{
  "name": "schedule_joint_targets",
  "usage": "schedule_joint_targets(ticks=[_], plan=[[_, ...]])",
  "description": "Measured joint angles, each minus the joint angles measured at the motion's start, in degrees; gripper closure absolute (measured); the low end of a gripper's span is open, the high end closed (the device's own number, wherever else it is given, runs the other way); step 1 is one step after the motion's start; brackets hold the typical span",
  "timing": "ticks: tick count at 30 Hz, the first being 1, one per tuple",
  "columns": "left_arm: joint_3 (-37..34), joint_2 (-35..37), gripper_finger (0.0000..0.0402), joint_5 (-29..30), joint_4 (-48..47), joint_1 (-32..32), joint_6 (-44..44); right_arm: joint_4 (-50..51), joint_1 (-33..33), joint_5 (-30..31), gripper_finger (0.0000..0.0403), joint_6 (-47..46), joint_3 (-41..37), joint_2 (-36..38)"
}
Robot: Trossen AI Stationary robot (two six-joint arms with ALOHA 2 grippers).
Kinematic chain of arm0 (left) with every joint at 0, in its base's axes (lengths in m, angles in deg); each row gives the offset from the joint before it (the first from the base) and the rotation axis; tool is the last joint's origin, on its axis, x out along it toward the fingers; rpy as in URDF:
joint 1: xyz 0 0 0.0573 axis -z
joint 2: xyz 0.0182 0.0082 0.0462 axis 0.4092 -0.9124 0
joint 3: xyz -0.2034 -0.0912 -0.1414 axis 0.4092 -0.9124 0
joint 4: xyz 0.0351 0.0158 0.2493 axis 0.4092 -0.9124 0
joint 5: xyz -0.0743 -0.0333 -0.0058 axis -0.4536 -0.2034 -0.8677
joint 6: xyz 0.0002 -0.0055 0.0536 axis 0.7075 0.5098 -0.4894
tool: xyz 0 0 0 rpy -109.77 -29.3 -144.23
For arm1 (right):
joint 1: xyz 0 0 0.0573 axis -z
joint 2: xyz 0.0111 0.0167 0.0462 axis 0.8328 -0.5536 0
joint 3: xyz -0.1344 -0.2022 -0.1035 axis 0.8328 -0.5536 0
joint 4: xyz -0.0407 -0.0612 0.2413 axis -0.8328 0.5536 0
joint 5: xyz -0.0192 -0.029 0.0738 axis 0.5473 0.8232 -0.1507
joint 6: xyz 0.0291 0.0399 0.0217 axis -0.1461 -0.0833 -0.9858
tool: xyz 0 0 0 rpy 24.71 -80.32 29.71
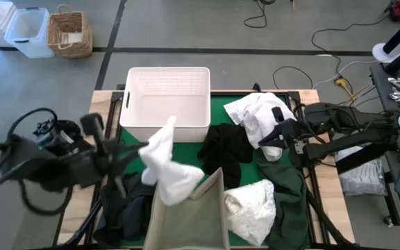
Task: Sort clothes
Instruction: Put the white shirt into the brown laundry organizer
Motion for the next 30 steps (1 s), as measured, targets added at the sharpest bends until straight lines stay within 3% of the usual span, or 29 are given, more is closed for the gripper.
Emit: schedule_joint_targets(ticks=[8, 17, 30], plan=[[2.45, -5.49, 0.0401, -0.10, 2.01, 4.98, -0.80, 0.08, 0.00, 0.00, 0.0390, -1.45, -0.67, 0.17], [2.45, -10.44, 0.0401, 0.35, 2.27, 5.10, 0.83, -0.30, 0.00, 0.00, 0.0390, -1.43, -3.02, 0.16], [1.94, -10.68, 0.0401, 0.19, 1.99, 3.01, 0.66, -0.40, 0.00, -0.02, 0.0390, 0.17, -3.52, 0.17]])
